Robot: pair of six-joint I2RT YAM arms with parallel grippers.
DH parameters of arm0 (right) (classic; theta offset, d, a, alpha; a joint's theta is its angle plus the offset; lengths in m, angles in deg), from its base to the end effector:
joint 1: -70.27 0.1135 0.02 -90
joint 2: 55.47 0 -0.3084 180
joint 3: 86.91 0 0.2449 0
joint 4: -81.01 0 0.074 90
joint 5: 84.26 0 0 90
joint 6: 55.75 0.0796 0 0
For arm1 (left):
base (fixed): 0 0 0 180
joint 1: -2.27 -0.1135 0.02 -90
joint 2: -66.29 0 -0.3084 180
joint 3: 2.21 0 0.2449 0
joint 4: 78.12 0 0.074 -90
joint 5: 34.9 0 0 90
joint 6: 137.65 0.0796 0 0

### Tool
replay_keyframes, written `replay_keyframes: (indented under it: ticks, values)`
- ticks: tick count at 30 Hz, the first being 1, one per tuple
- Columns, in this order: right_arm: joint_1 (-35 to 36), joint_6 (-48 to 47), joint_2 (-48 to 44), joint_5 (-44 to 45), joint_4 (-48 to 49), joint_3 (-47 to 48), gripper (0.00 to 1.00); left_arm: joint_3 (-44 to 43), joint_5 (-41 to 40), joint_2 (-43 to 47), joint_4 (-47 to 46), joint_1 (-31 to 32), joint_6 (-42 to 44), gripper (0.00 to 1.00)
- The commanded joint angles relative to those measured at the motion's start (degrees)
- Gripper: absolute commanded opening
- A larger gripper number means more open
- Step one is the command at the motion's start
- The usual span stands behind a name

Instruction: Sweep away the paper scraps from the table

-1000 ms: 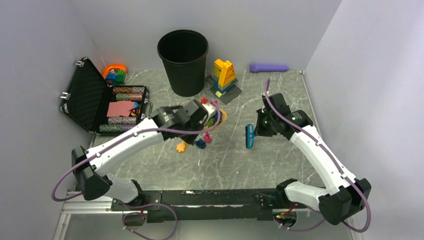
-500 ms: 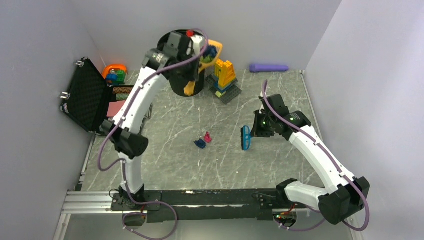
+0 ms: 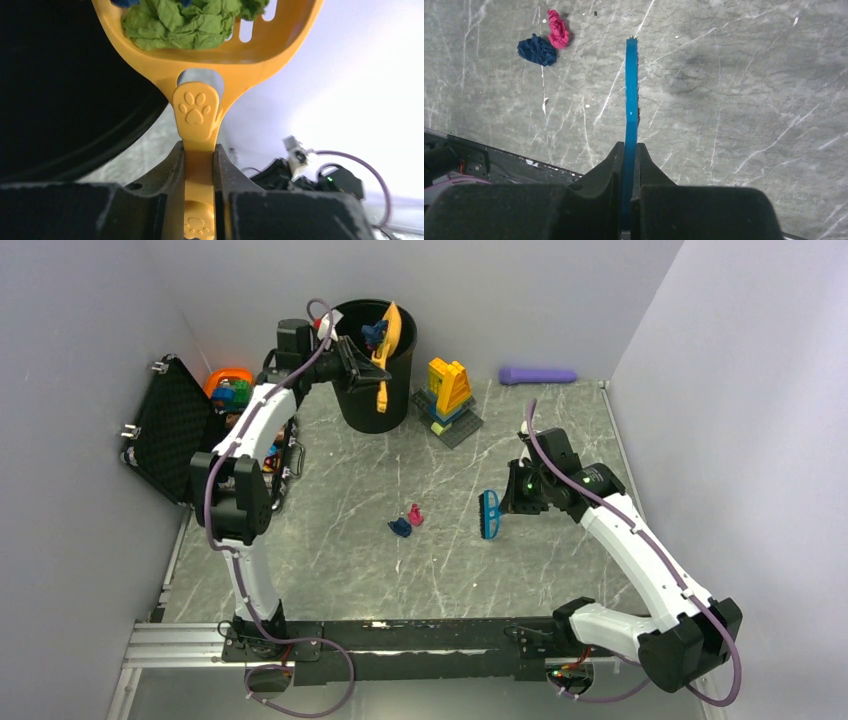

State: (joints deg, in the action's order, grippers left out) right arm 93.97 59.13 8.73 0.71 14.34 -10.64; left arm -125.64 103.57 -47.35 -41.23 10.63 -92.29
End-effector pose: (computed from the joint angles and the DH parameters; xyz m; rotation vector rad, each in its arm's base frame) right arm 0.1932 0.0924 0.3174 -0.0096 2.5787 0.4417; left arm 0.4839 -0.1313 0.3799 -0.1042 2.1724 -1.4170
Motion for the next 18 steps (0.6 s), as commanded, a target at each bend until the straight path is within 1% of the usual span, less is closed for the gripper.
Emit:
replay_keyframes:
  ticks: [1,3,5,6,8,9,11,16,18]
  values:
    - [-0.3,-0.2,-1.9,-0.8,1.9,0.5,0.0,10.5,16.0,3.2,-45.3,0.7,-32.1,0.0]
    - [-0.2,-0.3,-2.1,-0.9,1.6,0.8,0.0,13.5,16.7,1.5,-62.7,0.0,-45.2,0.0]
    - [-0.2,-0.3,-2.4,-0.7,1.3,0.9,0.0,14.5,16.2,-1.0,-76.7,-0.7,-58.6,0.0]
    - [-0.2,-0.3,-2.6,-0.6,1.3,1.0,0.0,14.4,15.7,-2.3,-81.9,-0.9,-63.5,0.0]
    - [-0.3,-0.2,-2.8,-0.4,1.0,1.0,0.0,13.8,14.3,-4.5,-90.6,-1.2,-70.5,0.0]
    - [-0.3,-0.2,-2.9,-0.3,0.9,1.0,0.0,13.7,13.9,-5.1,-92.8,-1.3,-72.3,0.0]
    - [-0.3,0.0,-2.8,-0.3,0.8,1.0,0.0,14.0,13.9,-5.0,-93.8,-1.4,-72.8,0.0]
    - [-0.2,0.4,-2.5,-1.2,1.3,1.3,0.0,17.9,14.8,-1.7,-88.3,-2.1,-66.9,0.0]
    - [-0.2,0.5,-2.4,-1.5,1.4,1.3,0.0,20.4,14.7,-1.0,-87.8,-2.7,-65.9,0.0]
